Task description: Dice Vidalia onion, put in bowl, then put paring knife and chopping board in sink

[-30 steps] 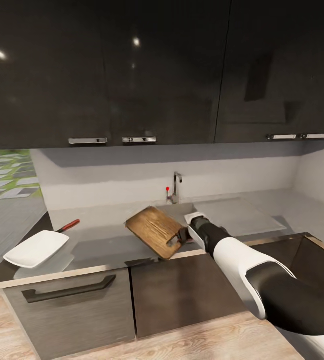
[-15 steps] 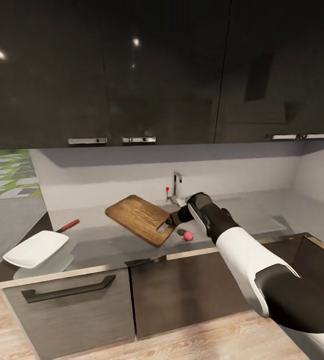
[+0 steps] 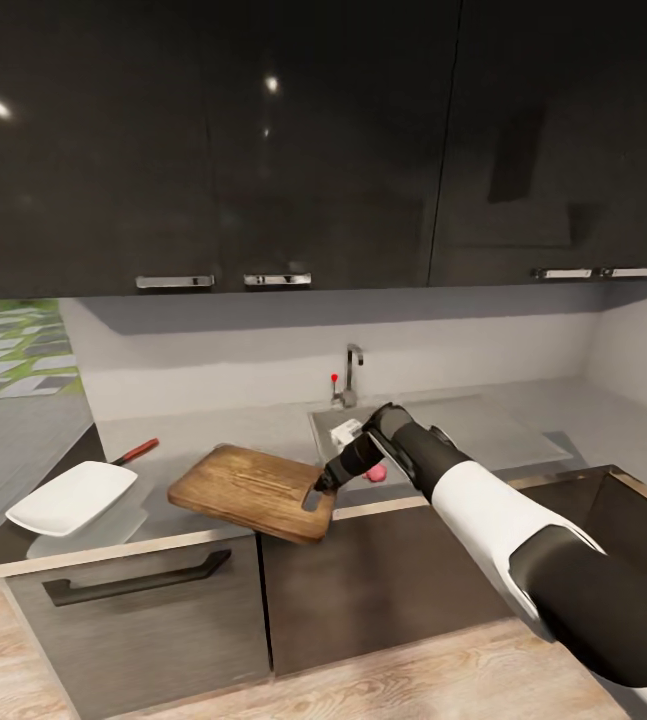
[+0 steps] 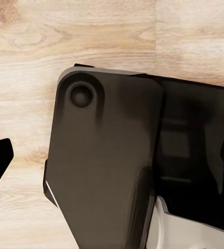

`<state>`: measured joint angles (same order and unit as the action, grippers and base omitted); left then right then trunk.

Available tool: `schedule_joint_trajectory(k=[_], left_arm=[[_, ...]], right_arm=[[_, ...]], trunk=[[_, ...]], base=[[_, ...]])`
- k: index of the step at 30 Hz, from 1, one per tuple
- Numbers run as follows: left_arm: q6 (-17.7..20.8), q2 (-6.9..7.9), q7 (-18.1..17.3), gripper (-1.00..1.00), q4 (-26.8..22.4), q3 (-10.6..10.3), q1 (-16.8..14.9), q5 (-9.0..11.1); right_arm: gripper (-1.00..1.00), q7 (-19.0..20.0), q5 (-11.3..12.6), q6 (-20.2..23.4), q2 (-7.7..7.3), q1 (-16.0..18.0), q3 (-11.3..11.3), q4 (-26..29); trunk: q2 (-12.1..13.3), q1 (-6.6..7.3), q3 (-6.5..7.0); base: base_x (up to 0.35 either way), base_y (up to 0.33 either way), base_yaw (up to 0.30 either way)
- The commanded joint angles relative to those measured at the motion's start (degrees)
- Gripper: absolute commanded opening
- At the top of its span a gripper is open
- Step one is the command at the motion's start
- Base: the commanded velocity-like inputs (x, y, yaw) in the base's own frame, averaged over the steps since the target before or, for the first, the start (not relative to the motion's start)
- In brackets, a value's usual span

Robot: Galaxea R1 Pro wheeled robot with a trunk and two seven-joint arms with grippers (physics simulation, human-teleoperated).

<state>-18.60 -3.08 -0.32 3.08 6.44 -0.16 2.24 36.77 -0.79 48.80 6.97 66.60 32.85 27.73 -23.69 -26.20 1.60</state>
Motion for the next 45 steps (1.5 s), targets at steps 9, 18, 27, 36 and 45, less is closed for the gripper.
schedule_joint_trajectory(k=[9, 18, 27, 36, 45], left_arm=[[-0.2, 0.0, 0.0, 1.0, 0.1, 0.2, 0.0, 0.2], [-0.2, 0.09, 0.0, 1.0, 0.2, 0.2, 0.0, 0.2], [-0.2, 0.09, 0.1, 1.0, 0.2, 0.2, 0.0, 0.2], [-0.2, 0.09, 0.1, 1.0, 0.2, 0.2, 0.0, 0.2], [-0.2, 0.09, 0.1, 1.0, 0.1, 0.3, 0.0, 0.2]], right_arm=[[-1.0, 0.3, -0.2, -0.5, -0.11, 0.0, 0.3, -2.1], [-1.0, 0.2, -3.9, -0.6, 0.25, 0.0, 0.4, -2.3], [-1.0, 0.1, -6.1, -0.8, 0.68, 0.0, 0.5, -2.3], [-1.0, 0.0, -6.1, -3.6, 0.21, -0.1, 0.4, -2.8], [-1.0, 0.0, -6.3, -3.7, 0.26, -0.1, 0.4, -3.5]], trunk=[[0.0, -0.02, -0.54], [0.0, -0.02, -1.35], [0.0, -0.02, -2.08], [0.0, -0.02, -2.15], [0.0, -0.02, -2.15]], base=[[0.126, 0.0, 0.0], [0.339, 0.0, 0.017], [0.233, 0.0, 0.14], [0.006, 0.0, 0.136], [0.0, 0.0, 0.278]])
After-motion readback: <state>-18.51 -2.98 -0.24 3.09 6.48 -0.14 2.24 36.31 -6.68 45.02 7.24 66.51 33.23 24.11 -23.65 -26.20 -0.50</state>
